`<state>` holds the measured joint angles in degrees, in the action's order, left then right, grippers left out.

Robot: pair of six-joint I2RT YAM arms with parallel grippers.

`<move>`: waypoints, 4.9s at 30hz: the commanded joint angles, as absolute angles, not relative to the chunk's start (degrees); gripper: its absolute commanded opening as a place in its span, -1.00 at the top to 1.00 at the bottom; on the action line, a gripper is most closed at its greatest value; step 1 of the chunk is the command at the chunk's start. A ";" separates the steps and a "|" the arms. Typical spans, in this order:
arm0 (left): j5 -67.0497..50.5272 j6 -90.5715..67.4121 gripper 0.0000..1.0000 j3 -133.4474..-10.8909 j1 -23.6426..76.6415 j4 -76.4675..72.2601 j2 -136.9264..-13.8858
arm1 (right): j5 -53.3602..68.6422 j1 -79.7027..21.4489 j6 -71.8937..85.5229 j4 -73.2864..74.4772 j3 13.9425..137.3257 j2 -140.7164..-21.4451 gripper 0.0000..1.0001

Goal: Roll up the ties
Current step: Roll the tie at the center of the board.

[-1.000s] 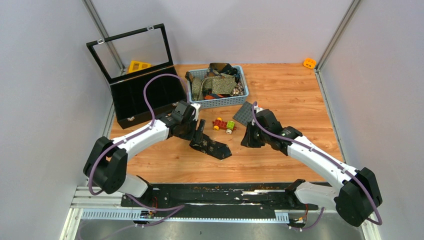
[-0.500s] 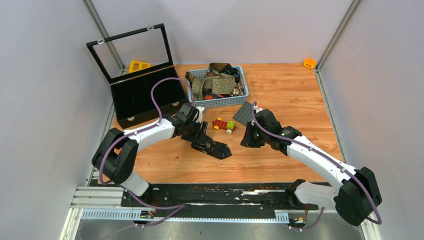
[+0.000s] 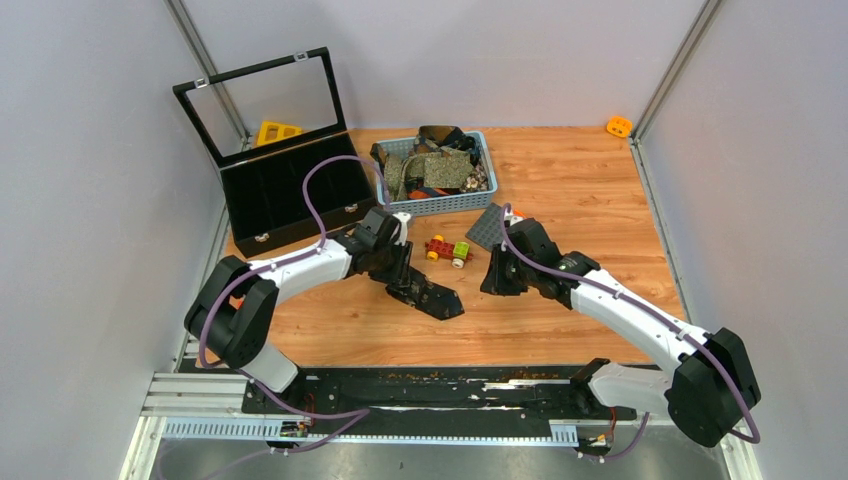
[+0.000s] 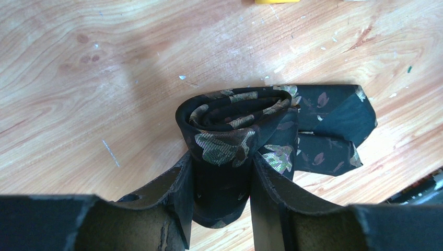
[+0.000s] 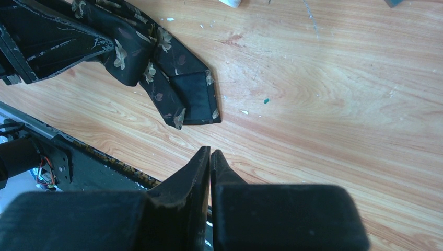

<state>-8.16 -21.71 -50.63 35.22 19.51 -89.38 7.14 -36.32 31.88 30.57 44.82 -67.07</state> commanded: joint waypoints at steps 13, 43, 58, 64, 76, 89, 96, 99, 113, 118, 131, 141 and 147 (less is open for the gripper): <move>32.62 -26.49 0.28 -66.91 50.88 48.86 -96.40 | 3.08 -36.48 31.87 30.82 45.54 -65.96 0.88; 44.98 -40.00 0.31 -77.19 65.08 59.02 -111.54 | -7.46 -36.05 34.77 34.14 44.91 -54.98 0.85; 39.99 -41.97 0.06 -83.30 68.79 58.17 -117.64 | -14.84 -35.96 36.05 36.00 43.89 -43.98 0.78; 36.33 -40.72 -0.14 -84.12 69.09 56.13 -116.83 | -14.52 -35.98 36.03 36.56 44.12 -43.71 0.77; 26.16 -36.35 -0.21 -81.78 69.08 48.74 -111.01 | -14.85 -35.97 35.79 37.62 44.43 -42.98 0.77; 24.76 -33.12 -0.24 -81.54 68.98 46.43 -106.65 | -14.35 -35.97 36.31 37.40 44.40 -43.15 0.76; 25.46 -32.40 -0.27 -80.55 67.37 47.06 -100.92 | -12.35 -35.98 36.00 35.88 43.91 -44.19 0.77; 25.39 -32.70 -0.28 -78.47 66.76 46.63 -96.18 | -8.72 -35.95 34.17 32.81 43.16 -46.18 0.76; 27.28 -45.94 0.21 -51.49 65.67 37.88 -75.43 | 18.82 -36.04 25.50 23.88 61.22 -86.72 0.93; 26.84 -50.19 0.49 -44.71 65.52 32.75 -72.96 | 22.57 -36.08 21.73 26.23 73.33 -101.34 1.00; 26.27 -54.14 0.84 -37.35 65.37 18.74 -76.90 | 26.00 -38.31 16.98 31.32 83.25 -118.74 1.00; 25.67 -54.98 0.88 -37.64 64.87 11.71 -83.07 | 27.99 -40.37 19.67 28.79 77.60 -116.95 1.00; 26.26 -55.55 0.88 -38.15 64.69 10.23 -84.71 | 27.67 -41.59 22.99 28.11 74.48 -114.97 1.00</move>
<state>25.19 -53.93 -37.23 65.10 12.01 -82.91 28.51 -40.25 20.69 28.05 77.23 -117.27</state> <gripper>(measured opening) 0.061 0.008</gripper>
